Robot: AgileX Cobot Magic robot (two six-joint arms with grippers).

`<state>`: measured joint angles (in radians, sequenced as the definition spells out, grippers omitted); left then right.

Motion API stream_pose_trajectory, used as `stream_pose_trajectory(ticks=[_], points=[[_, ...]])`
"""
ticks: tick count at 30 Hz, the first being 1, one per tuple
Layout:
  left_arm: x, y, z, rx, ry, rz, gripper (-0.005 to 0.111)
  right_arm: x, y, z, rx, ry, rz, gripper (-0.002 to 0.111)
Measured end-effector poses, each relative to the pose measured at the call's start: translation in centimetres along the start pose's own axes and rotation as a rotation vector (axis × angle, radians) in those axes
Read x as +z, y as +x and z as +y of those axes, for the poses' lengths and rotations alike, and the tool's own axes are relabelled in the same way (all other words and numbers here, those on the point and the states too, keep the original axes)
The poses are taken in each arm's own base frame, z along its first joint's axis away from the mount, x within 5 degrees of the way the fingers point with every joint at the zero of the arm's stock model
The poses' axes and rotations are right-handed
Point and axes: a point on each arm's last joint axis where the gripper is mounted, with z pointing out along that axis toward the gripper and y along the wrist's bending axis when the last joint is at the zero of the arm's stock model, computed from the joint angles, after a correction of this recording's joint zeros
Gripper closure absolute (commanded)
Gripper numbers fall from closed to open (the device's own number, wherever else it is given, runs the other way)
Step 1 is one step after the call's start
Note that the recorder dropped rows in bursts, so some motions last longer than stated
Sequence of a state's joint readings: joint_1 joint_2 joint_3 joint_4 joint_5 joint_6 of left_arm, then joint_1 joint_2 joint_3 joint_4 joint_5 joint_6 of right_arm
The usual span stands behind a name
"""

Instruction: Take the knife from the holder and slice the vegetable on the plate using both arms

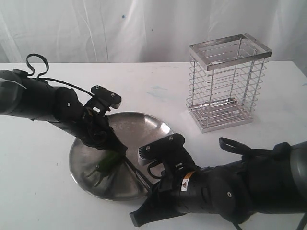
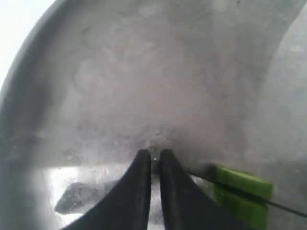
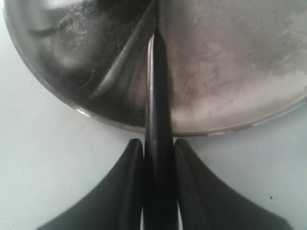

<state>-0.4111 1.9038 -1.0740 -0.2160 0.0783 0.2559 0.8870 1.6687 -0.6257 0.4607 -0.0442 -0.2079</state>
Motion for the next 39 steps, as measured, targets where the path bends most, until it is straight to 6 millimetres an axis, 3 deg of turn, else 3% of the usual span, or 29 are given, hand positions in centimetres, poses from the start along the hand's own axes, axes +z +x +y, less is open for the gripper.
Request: stream_pose_trajectory(ticks=[5,10,14,20,39], points=[[-0.8,-0.1,0.0,0.008,-0.001,-0.009,0.092,0.0,0.1,0.0,0.000,-0.003,0.015,0.108],[-4.6,-1.5,-0.5,0.022,0.005,-0.081,0.092,0.0,0.2,0.0,0.000,-0.004,0.018,0.108],[-6.3,-1.6,-0.7,0.030,0.021,-0.076,0.092,0.0,0.2,0.0,0.000,-0.004,0.018,0.108],[-5.9,-0.8,-1.1,0.015,0.062,0.006,0.080,0.0,0.2,0.0,0.000,-0.004,0.018,0.108],[-5.7,-0.2,-1.4,-0.005,0.105,0.072,0.080,0.1,-1.5,0.6,-0.042,-0.022,-0.008,0.108]])
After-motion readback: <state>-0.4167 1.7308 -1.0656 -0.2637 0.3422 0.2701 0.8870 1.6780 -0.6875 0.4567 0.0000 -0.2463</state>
